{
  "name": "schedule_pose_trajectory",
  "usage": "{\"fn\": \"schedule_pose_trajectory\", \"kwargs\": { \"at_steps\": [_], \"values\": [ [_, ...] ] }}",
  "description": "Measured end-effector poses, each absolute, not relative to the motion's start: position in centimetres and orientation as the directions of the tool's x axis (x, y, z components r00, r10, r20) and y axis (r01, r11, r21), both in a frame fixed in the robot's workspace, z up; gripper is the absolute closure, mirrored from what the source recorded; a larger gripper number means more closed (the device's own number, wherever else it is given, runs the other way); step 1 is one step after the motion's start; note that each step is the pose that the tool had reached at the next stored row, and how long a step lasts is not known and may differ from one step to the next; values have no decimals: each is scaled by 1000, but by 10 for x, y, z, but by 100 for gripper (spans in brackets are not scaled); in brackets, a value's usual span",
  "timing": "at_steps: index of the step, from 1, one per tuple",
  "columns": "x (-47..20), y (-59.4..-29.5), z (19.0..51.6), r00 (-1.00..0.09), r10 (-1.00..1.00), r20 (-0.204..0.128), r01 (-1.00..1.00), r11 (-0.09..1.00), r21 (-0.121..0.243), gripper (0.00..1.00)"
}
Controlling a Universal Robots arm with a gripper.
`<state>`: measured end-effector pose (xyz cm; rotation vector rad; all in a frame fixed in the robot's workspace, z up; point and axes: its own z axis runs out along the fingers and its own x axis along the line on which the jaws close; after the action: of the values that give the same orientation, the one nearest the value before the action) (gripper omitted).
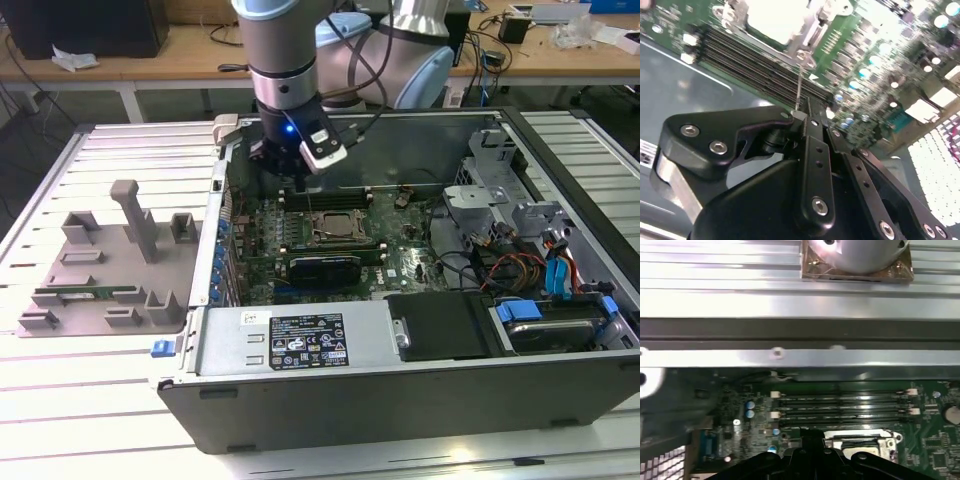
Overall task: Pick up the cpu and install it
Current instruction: 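Install the first cpu locking lever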
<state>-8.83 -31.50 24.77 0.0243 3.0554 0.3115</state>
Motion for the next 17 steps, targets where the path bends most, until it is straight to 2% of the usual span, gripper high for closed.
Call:
{"fn": "schedule_pose_trajectory", "kwargs": {
  "at_steps": [11, 17],
  "values": [
    [-60, -315, 247, -997, 23, -70, 8, 979, 203, 89],
    [-60, -315, 244, -994, 23, -103, 2, 979, 204, 89]
  ]
}}
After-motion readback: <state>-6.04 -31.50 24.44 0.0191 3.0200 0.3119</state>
